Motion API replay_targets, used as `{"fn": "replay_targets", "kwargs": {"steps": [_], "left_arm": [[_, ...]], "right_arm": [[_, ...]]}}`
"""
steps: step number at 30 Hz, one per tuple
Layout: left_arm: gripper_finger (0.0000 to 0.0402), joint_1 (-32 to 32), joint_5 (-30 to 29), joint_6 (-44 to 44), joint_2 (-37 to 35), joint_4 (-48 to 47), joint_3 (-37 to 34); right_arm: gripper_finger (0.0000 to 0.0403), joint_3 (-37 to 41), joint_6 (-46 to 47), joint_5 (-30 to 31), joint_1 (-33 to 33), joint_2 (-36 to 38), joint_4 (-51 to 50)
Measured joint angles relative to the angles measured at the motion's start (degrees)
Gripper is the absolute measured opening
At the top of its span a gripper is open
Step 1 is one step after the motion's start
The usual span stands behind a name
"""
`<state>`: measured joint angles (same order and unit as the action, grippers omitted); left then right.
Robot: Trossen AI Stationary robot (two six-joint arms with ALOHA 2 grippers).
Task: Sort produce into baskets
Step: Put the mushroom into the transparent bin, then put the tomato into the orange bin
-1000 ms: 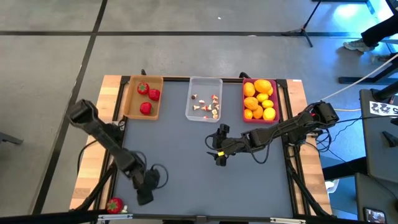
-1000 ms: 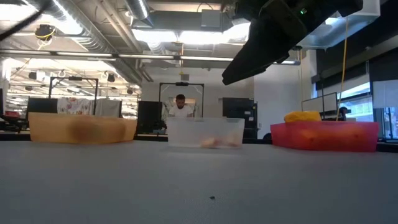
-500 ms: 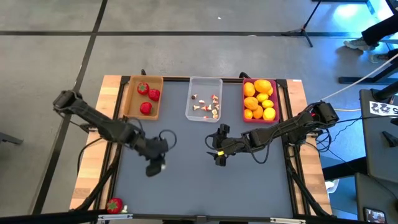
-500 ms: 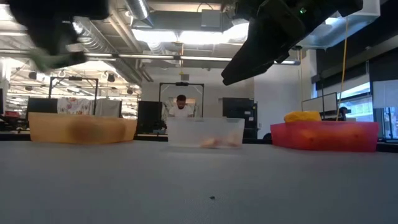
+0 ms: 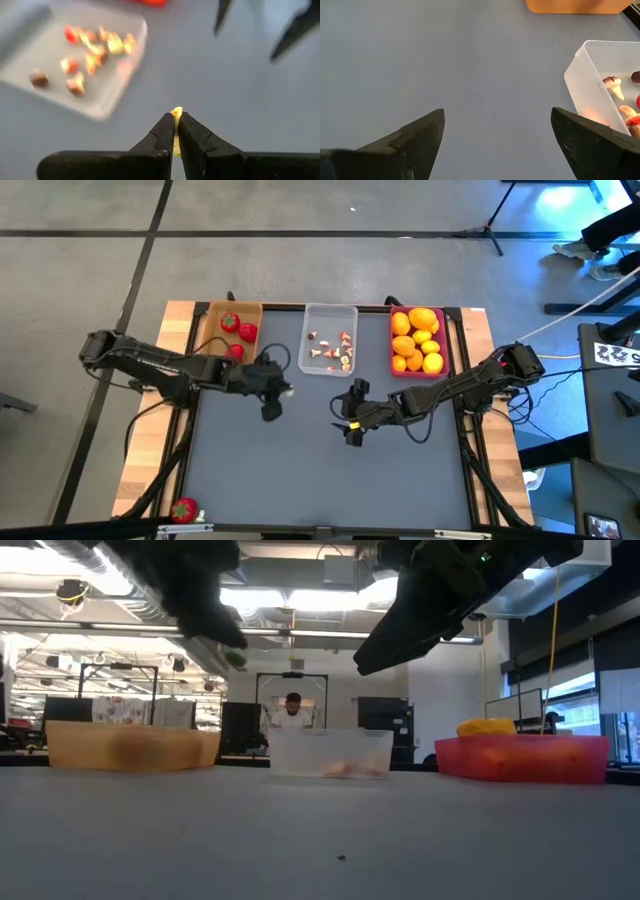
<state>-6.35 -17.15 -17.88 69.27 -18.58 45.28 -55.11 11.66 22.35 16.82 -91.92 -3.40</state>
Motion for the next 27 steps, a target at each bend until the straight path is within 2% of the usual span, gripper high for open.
{"fn": "replay_targets", "kwargs": {"steps": [9,17,22,27], "left_arm": [[0.0017,9.4,-0.3,9.9,4.5,16.5,0.1],[0.0021,15.9,-0.2,13.5,12.2,30.9,0.1],[0.0064,18.4,-0.1,11.0,16.1,34.4,0.1],[0.0145,18.8,0.0,9.2,17.6,33.8,0.1]], "right_arm": [[0.036,0.0,0.1,0.2,0.0,0.0,0.3],[0.036,1.4,1.0,0.2,0.0,0.0,0.6],[0.036,2.1,2.8,0.2,0.0,0.0,0.7],[0.036,2.1,3.1,0.3,0.0,0.0,0.6]]}}
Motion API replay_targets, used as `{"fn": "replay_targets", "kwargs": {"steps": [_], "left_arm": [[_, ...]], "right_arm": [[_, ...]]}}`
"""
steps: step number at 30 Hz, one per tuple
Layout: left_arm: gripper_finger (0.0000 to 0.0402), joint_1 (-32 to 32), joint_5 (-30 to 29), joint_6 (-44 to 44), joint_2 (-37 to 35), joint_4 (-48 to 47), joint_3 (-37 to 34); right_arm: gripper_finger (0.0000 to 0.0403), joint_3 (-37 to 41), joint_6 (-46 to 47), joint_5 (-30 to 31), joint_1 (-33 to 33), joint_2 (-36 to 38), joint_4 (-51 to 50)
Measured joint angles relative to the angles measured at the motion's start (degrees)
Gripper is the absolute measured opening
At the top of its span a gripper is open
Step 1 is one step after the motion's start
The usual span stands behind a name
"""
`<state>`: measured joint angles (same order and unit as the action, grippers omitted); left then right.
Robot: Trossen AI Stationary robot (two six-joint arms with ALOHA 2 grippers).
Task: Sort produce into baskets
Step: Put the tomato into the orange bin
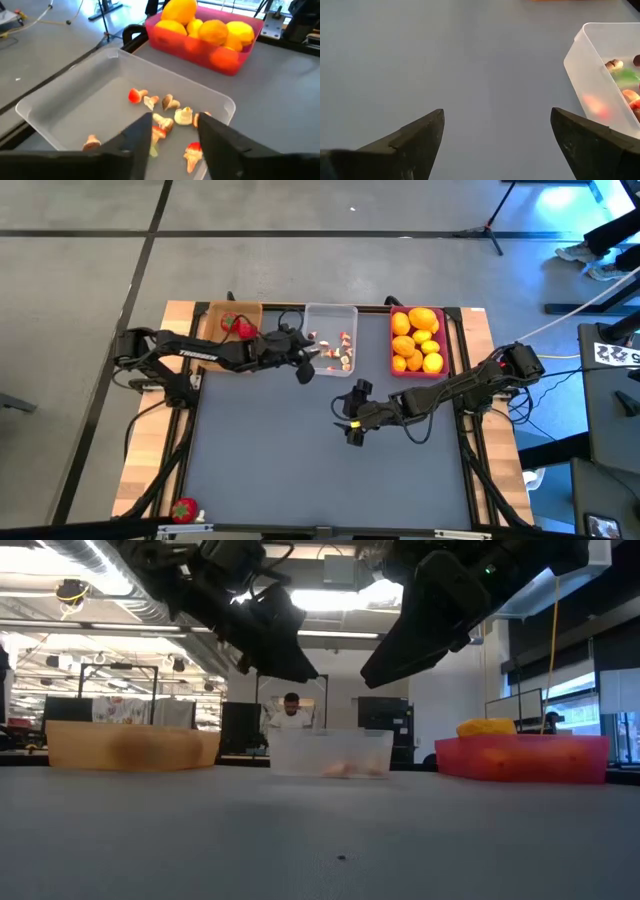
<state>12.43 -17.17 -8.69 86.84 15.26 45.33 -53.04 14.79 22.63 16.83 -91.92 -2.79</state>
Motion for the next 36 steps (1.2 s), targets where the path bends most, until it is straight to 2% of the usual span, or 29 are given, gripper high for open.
{"fn": "replay_targets", "kwargs": {"steps": [7,12,16,22,36], "left_arm": [[0.0249,-4.1,0.2,0.8,-4.4,-4.8,1.1],[0.0301,-8.4,0.0,2.0,-9.1,-10.1,3.7],[0.0332,-12.1,0.1,1.8,-11.5,-10.8,4.2],[0.0341,-19.4,5.1,-1.5,-13.8,-16.2,4.2],[0.0336,-35.9,5.7,-26.8,-13.9,-43.5,4.2]], "right_arm": [[0.036,0.0,1.4,0.0,0.0,0.0,-0.3],[0.036,0.0,1.5,0.1,0.0,0.0,0.0],[0.036,0.0,1.8,-1.4,-0.8,0.0,0.4],[0.036,0.0,3.1,-3.6,-1.3,0.0,0.0],[0.036,0.0,3.0,-3.2,-1.2,0.0,0.3]]}}
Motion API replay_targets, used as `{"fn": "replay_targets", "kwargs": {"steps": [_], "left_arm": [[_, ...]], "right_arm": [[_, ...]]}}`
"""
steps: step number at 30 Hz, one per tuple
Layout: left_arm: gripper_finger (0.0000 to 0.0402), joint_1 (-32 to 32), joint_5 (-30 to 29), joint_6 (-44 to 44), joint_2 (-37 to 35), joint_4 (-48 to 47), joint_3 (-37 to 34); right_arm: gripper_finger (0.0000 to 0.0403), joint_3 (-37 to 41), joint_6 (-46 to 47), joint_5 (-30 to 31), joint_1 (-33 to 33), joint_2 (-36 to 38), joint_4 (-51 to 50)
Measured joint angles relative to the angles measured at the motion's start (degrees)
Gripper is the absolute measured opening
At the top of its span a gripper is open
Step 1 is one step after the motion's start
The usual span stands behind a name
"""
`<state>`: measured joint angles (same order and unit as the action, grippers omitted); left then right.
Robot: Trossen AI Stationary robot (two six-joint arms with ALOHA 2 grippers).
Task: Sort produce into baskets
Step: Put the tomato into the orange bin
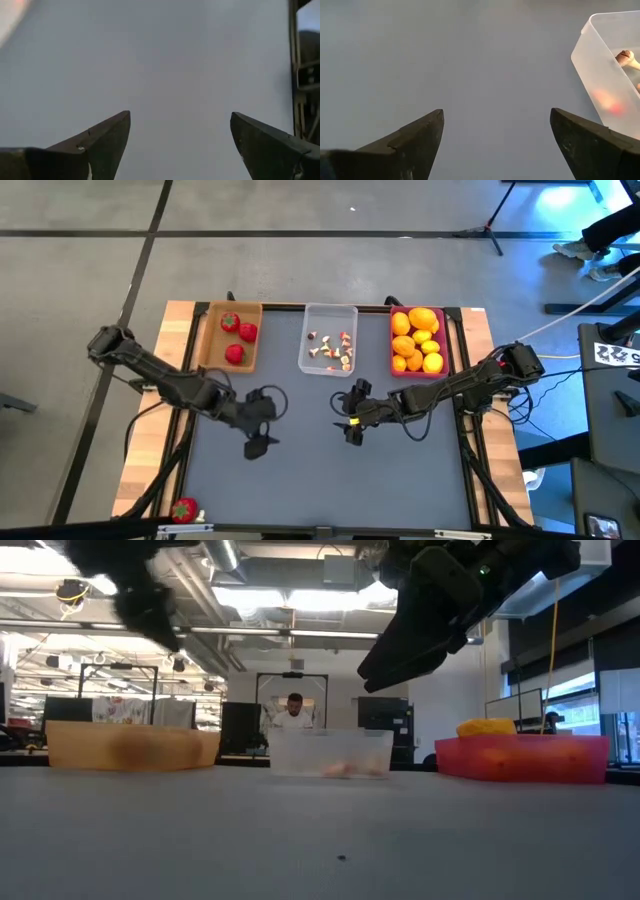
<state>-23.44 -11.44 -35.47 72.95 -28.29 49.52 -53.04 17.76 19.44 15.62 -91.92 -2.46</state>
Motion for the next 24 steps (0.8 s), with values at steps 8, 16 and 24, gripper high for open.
{"fn": "replay_targets", "kwargs": {"steps": [8,16,24], "left_arm": [[0.0336,-6.5,1.2,-14.7,0.0,-8.9,0.0],[0.0336,-12.2,6.3,-26.0,0.5,-11.9,0.0],[0.0336,-16.9,14.2,-34.6,4.3,-11.8,0.0]], "right_arm": [[0.036,0.0,-0.2,0.0,0.0,0.0,0.0],[0.036,0.0,-0.3,0.0,0.0,0.0,0.0],[0.036,0.0,-1.7,0.0,0.0,0.0,0.4]]}}
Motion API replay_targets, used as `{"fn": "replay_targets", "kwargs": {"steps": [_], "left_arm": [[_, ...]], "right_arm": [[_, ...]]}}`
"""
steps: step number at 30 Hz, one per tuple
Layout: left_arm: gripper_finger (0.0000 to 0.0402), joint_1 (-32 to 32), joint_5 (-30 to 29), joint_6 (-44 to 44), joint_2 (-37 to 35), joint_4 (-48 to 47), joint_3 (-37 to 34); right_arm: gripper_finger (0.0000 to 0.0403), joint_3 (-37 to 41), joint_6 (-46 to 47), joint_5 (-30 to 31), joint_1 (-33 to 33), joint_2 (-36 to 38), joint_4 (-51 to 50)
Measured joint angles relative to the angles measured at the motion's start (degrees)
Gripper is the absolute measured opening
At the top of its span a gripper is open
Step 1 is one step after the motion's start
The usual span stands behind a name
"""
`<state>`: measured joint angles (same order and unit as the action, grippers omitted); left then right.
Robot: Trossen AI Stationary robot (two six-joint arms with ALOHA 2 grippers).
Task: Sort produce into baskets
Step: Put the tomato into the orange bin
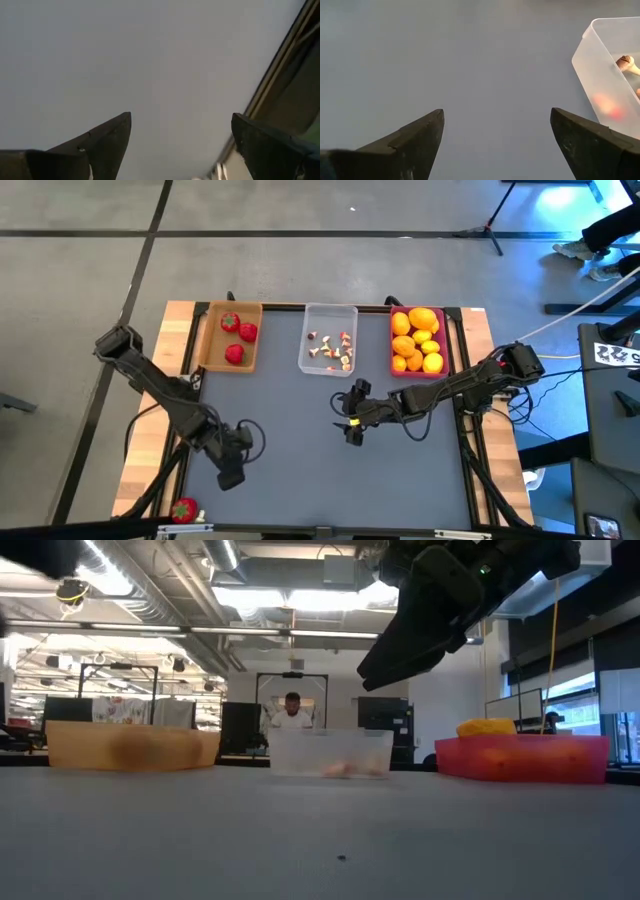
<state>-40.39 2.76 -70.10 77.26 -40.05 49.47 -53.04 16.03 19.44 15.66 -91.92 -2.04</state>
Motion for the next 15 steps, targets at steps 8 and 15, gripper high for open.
{"fn": "replay_targets", "kwargs": {"steps": [8,15], "left_arm": [[0.0336,-5.5,13.9,-14.2,3.5,0.0,0.0],[0.0336,-10.7,18.0,-24.6,3.7,0.8,0.0]], "right_arm": [[0.036,0.0,-0.1,-0.6,0.0,0.0,0.5],[0.036,0.0,-1.5,-1.0,0.0,0.0,1.5]]}}
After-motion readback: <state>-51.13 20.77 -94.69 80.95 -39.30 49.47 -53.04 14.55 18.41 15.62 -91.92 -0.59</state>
